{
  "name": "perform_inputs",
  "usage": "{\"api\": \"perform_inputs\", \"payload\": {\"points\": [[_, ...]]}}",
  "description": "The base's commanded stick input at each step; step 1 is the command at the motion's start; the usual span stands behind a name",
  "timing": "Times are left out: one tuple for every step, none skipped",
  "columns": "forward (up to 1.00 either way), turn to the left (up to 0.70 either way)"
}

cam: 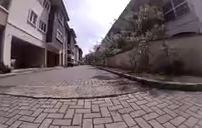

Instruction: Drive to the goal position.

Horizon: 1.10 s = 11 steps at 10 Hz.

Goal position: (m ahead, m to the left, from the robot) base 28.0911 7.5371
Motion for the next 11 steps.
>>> {"api": "perform_inputs", "payload": {"points": [[0.5,0.0],[0.5,0.0],[0.5,0.0],[0.5,0.0],[0.5,0.0],[0.5,0.0],[0.5,0.0],[0.5,0.0],[0.5,0.0],[0.5,0.0],[0.5,0.0]]}}
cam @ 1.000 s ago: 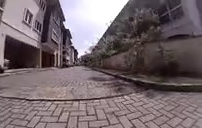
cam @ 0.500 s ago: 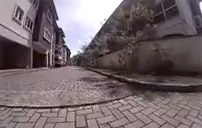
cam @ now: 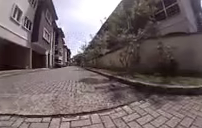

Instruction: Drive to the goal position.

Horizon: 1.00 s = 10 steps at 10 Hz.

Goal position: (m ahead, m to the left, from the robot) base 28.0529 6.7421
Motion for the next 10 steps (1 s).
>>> {"api": "perform_inputs", "payload": {"points": [[0.5,0.02],[0.5,0.33],[0.5,0.5],[0.5,0.5],[0.5,0.5],[0.5,0.5],[0.5,0.5],[0.5,0.0],[0.5,0.0],[0.5,0.0]]}}
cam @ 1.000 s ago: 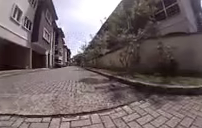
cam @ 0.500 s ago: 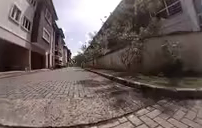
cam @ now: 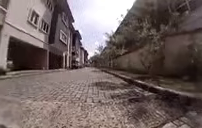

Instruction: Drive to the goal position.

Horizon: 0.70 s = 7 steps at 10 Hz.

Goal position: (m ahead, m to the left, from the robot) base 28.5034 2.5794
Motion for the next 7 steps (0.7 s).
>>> {"api": "perform_inputs", "payload": {"points": [[0.5,0.0],[0.5,0.0],[0.5,0.0],[0.5,0.0],[0.5,0.0],[0.5,0.0],[0.5,0.0]]}}
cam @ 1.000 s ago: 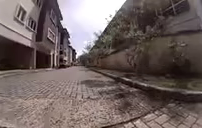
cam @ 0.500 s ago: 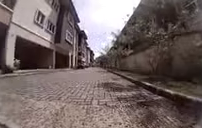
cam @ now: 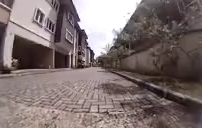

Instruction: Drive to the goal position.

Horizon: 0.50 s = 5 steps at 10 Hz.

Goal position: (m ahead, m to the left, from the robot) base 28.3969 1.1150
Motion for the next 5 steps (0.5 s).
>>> {"api": "perform_inputs", "payload": {"points": [[0.5,0.0],[0.5,0.0],[0.5,0.0],[0.5,0.0],[0.5,0.0]]}}
